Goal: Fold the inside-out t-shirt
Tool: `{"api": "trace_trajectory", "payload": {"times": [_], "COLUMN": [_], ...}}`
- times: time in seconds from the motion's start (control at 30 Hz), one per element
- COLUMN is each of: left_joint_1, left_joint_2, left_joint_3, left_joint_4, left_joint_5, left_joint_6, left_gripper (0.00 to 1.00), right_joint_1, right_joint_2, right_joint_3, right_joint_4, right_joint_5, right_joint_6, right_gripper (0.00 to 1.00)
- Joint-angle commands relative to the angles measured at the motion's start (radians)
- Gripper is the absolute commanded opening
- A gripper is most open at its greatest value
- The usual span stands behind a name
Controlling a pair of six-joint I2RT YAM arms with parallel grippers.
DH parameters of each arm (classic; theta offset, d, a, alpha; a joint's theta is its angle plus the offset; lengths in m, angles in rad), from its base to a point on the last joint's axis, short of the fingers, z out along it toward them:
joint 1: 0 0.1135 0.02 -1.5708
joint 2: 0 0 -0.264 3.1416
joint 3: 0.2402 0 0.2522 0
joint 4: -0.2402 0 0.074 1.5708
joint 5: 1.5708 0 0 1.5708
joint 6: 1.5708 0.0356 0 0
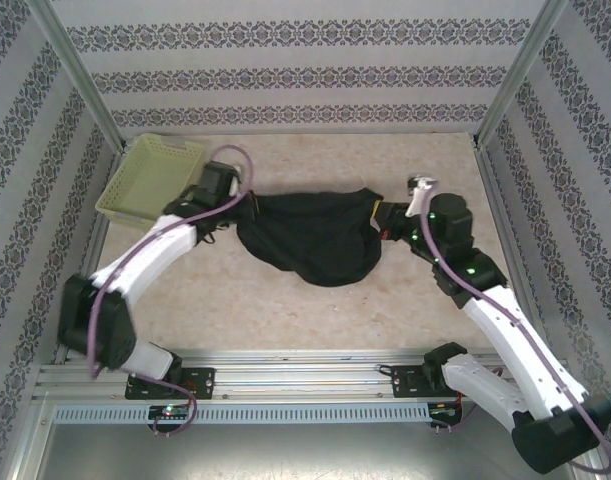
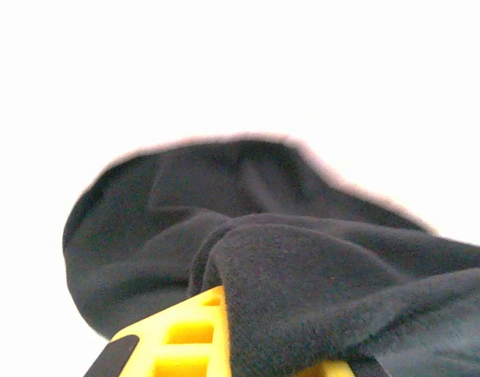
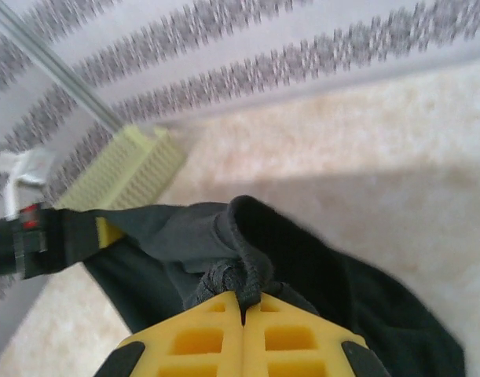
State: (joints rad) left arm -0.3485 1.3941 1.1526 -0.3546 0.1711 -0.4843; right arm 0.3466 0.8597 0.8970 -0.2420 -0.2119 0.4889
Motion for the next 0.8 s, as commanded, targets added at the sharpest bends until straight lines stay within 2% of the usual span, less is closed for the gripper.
{"api": "trace_trajectory", "payload": {"times": [0.0,0.1,0.2,0.3,0.37,0.43,0.5,0.57,0.67,0.77], "left_joint_1": [-0.011,-0.014,-0.014,-0.021,-0.031,-0.037,-0.045,-0.079,-0.217,-0.343], "left_joint_2": [-0.248,-0.271,-0.106,0.034,0.074,0.076,0.057,0.043,0.034,0.055], "left_joint_3": [-0.004,-0.065,-0.051,-0.084,-0.115,-0.140,-0.147,-0.115,-0.034,0.001], "left_joint_4": [0.144,0.175,0.058,0.025,0.015,-0.002,-0.032,-0.091,-0.181,-0.177], "left_joint_5": [-0.002,0.012,0.080,0.190,0.201,0.185,0.122,0.046,-0.112,-0.158], "left_joint_6": [-0.012,-0.011,-0.010,-0.013,-0.006,0.010,0.025,0.054,0.116,0.140], "left_gripper": [0.00,0.00,0.00,0.00,0.10,0.24,0.39,0.48,0.60,0.67], "right_joint_1": [-0.018,-0.018,-0.032,-0.044,-0.053,-0.062,-0.063,-0.063,-0.048,-0.010], "right_joint_2": [-0.083,-0.099,-0.065,-0.041,-0.042,-0.054,-0.068,-0.076,-0.082,-0.085], "right_joint_3": [0.056,-0.015,-0.107,-0.190,-0.241,-0.282,-0.309,-0.320,-0.311,-0.294], "right_joint_4": [0.029,0.077,0.082,0.084,0.080,0.080,0.104,0.133,0.165,0.161], "right_joint_5": [-0.068,-0.074,-0.042,-0.035,-0.026,-0.034,-0.069,-0.113,-0.163,-0.158], "right_joint_6": [0.039,0.070,0.109,0.131,0.143,0.155,0.151,0.150,0.146,0.109], "right_gripper": [0.00,0.00,0.00,0.00,0.00,0.00,0.00,0.00,0.00,0.00]}}
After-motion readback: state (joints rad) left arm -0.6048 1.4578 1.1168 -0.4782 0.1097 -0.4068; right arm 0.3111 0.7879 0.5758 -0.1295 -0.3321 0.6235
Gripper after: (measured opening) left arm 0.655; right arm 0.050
